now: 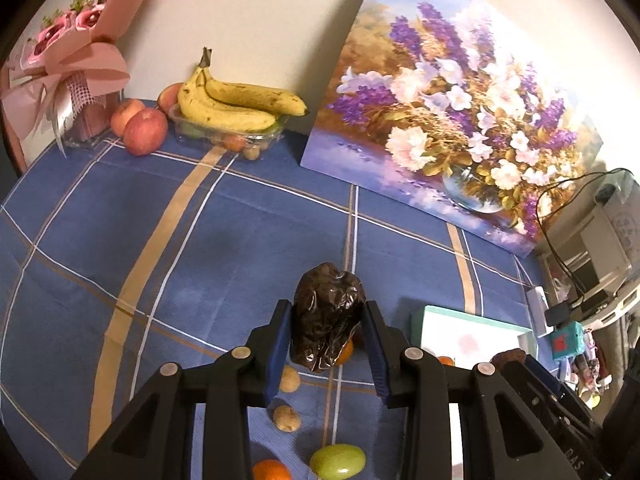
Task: Organize fruits
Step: 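Carry the brown date with the right tool while the left tool carries the wrinkled date over the tray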
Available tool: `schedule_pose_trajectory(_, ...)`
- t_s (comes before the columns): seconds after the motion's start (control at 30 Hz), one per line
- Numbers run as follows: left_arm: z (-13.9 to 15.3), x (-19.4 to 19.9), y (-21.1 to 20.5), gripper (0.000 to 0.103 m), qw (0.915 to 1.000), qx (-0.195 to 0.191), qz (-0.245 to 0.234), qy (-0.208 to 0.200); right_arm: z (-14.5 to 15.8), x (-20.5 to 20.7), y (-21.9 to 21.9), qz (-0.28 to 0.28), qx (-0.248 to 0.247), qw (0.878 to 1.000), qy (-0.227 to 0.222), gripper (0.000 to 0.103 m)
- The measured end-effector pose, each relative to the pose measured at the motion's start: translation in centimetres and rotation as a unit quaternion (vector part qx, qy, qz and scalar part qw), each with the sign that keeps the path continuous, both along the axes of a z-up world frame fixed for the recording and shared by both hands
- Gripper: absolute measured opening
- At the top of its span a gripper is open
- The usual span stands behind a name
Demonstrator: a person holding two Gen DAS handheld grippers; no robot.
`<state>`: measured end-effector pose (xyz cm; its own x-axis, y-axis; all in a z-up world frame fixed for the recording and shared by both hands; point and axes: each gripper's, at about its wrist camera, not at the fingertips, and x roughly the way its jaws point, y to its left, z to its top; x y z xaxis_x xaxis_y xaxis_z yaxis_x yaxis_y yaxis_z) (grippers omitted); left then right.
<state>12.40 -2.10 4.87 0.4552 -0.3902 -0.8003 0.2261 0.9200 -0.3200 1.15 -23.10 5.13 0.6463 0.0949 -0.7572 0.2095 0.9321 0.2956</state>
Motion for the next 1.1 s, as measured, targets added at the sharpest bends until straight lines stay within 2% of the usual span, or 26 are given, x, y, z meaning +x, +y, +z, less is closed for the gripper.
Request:
schedule_pose_trajectory(0.33,0.5,-1.7,-2.7,0.038,0.9994,0.011,-0.032,-0.006,0.0,-1.3,-2.7,-0.021,0.008,1.000,0.009,0.057)
schedule_pose_trajectory(0.57,0.2,-3.2,-5.9,0.038,0.9970,0.017,-0.075,0.000,-0.8,-2.6,-6.6,-0.070,0.015,0.997,0.029,0.057)
schedule_pose_trajectory(0.73,-0.3,-4.8,-9.2,0.038,0.9923,0.017,-0.122,0.014,-1.3,-4.1,-9.9,-0.119,0.008,0.992,0.044,0.057)
schedule_pose_trajectory(0.83,-0.7,-5.9,-11.1,0.038,0.9881,0.018,-0.151,0.023,-1.1,-5.2,-11.4,-0.148,-0.017,0.987,0.054,0.057)
schedule_pose_trajectory(1.1,-2.0,-8.3,-14.5,0.038,0.9783,0.032,-0.200,0.045,-0.9,-7.2,-13.4,-0.175,-0.045,0.981,0.070,0.057)
